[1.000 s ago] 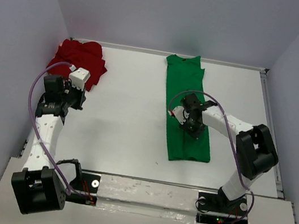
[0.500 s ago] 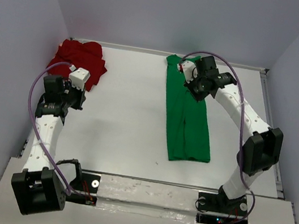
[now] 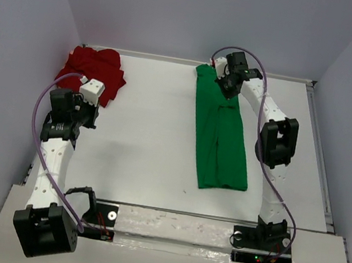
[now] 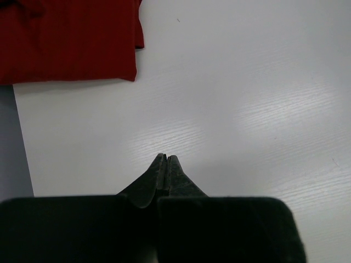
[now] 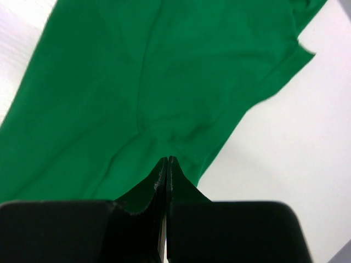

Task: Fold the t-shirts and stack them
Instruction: Rotate the tshirt 90 degrees

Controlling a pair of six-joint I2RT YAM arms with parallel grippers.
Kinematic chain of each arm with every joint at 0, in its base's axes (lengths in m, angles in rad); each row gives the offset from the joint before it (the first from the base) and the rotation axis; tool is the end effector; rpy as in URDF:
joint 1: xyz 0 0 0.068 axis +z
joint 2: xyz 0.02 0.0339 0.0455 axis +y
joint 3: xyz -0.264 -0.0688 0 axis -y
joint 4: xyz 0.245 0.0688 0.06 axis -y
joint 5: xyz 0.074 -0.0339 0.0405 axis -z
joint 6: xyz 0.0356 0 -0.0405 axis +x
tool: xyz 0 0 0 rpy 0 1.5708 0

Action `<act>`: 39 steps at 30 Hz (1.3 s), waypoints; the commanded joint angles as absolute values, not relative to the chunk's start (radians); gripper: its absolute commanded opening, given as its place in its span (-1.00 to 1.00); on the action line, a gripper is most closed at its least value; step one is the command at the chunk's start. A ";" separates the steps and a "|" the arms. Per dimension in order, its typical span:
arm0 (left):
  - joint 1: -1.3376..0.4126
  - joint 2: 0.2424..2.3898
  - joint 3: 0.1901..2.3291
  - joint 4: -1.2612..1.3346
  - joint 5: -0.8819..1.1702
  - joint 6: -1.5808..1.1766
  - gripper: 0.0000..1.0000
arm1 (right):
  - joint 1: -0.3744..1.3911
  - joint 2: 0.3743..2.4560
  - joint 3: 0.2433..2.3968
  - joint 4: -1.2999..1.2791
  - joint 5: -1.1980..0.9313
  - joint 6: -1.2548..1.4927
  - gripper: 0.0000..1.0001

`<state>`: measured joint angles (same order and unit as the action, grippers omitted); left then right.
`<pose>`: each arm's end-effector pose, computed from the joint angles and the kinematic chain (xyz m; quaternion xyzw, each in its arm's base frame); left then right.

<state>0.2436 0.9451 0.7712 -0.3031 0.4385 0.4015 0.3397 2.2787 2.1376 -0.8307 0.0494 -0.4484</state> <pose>0.2088 0.0363 0.2954 0.1785 0.8222 -0.0153 0.5403 0.4762 0.1664 0.2485 -0.3600 0.8848 -0.0396 0.2932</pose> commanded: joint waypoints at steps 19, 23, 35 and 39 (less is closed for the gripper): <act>0.241 0.965 0.788 -0.278 0.410 0.400 -1.00 | 0.322 2.413 2.212 -0.802 -0.052 -0.436 -1.00; 0.242 0.971 0.793 -0.278 0.413 0.400 -1.00 | 0.322 2.413 2.169 -0.802 -0.054 -0.437 -1.00; 0.241 0.971 0.788 -0.279 0.407 0.400 -1.00 | 0.311 2.491 2.189 -0.819 -0.064 -0.448 -1.00; 0.242 0.971 0.788 -0.281 0.399 0.402 -1.00 | 0.311 2.533 2.246 -0.827 -0.101 -0.439 -1.00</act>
